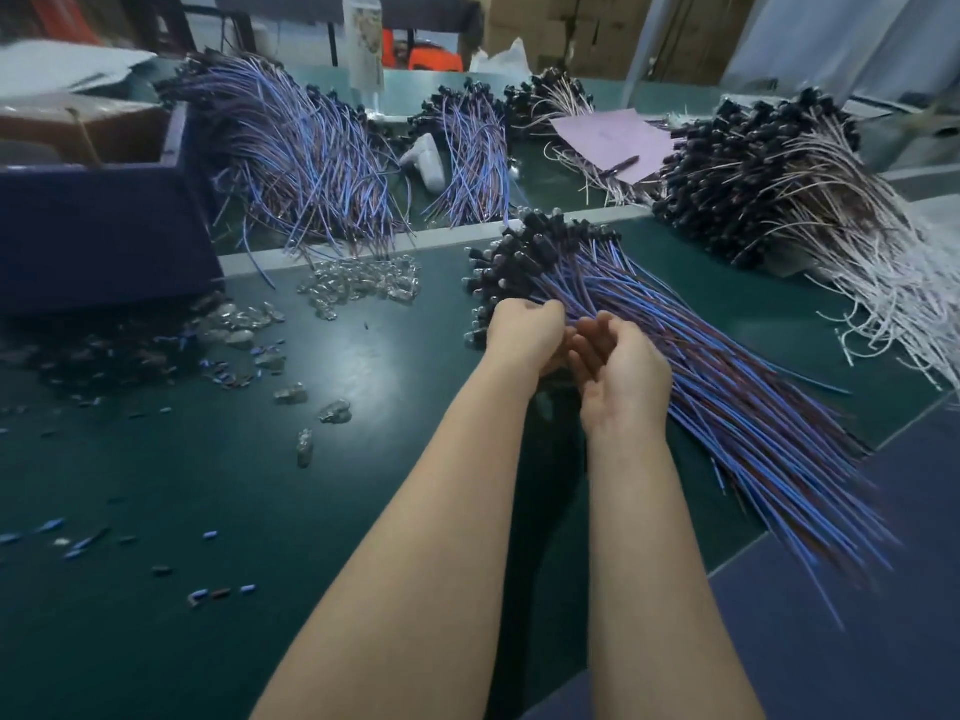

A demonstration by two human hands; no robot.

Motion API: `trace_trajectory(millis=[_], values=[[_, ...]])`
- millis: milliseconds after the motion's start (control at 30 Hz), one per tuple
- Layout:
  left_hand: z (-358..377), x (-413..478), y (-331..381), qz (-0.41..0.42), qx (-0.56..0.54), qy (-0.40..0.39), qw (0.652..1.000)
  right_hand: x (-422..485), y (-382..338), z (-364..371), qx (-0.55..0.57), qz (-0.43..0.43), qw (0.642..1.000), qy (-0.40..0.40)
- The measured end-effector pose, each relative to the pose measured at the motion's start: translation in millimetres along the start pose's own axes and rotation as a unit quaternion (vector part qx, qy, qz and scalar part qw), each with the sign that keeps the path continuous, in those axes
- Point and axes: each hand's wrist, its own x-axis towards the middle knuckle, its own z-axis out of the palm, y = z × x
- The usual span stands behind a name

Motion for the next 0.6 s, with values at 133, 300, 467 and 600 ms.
trace_trajectory(millis=[133, 300, 467, 600], values=[[-26, -12, 9, 0.099, 0.061, 0.062, 0.991, -26, 4, 31, 0.0, -0.044, 0.998, -0.055], [-97, -44, 31, 0.187, -0.004, 0.149, 0.971, -74, 23, 87, -0.03, -0.058, 0.985, -0.16], [-194, -89, 37, 0.251, -0.114, 0.336, 0.9, -138, 78, 139, -0.117, -0.055, 0.947, -0.294], [-269, -123, 40, 0.26, -0.205, 0.446, 0.832, -189, 138, 167, -0.258, -0.067, 0.857, -0.44]])
